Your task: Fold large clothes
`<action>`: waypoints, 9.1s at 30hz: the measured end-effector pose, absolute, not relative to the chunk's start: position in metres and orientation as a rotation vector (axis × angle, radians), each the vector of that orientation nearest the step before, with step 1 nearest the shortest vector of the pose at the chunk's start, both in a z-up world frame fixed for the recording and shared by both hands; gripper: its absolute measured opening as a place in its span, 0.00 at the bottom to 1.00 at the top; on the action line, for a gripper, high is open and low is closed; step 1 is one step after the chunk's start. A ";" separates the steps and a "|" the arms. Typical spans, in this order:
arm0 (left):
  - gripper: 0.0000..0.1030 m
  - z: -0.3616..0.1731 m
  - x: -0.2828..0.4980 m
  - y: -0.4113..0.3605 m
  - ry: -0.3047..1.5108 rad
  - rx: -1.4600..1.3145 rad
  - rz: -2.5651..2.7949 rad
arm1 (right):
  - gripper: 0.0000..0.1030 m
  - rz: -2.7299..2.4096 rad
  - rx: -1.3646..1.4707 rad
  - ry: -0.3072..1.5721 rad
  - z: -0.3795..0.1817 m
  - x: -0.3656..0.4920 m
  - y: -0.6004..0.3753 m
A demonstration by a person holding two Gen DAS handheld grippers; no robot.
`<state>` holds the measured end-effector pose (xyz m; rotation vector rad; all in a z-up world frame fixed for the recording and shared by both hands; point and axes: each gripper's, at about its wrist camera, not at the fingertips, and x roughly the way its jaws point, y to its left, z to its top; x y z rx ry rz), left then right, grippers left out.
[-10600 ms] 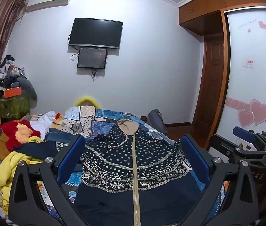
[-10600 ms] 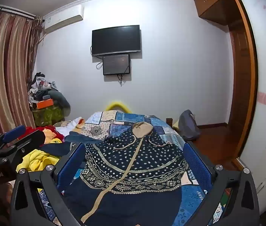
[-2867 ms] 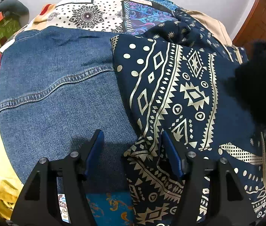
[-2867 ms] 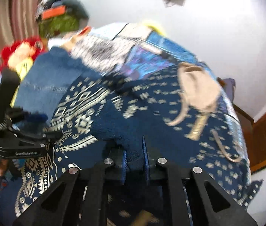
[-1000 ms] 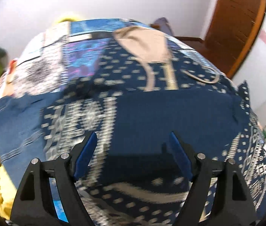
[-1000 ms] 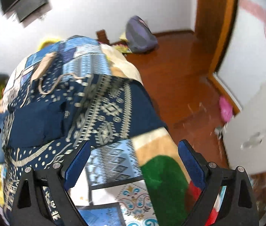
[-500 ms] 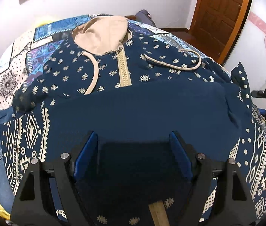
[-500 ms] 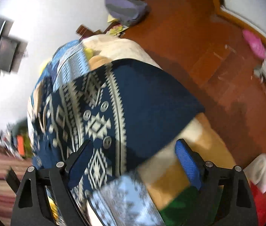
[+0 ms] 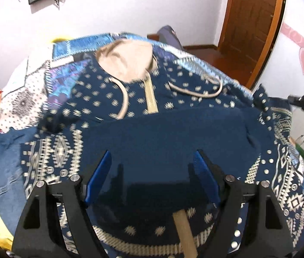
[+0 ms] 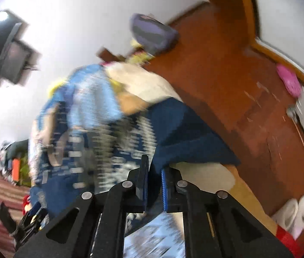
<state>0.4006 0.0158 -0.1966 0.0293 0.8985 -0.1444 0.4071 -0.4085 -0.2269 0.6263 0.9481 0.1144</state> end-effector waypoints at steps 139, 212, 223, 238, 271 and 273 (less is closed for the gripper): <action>0.82 -0.177 0.424 -0.138 0.940 0.214 -0.393 | 0.05 0.090 0.244 1.049 -0.208 0.283 -0.338; 0.76 -0.249 0.336 0.105 0.979 0.214 -0.058 | 0.05 0.240 -0.102 1.064 -0.202 0.361 -0.175; 0.15 -0.211 0.358 0.162 0.882 -0.016 0.049 | 0.05 0.220 -0.148 1.076 -0.211 0.381 -0.192; 0.29 -0.266 0.286 0.258 1.101 -0.115 0.189 | 0.13 0.051 -0.453 0.967 -0.256 0.373 -0.177; 0.88 -0.145 0.510 0.124 0.774 0.063 0.044 | 0.91 0.310 -0.001 0.854 -0.119 0.525 -0.137; 0.88 -0.158 0.531 0.122 0.803 0.057 0.041 | 0.91 0.303 0.004 0.884 -0.135 0.547 -0.130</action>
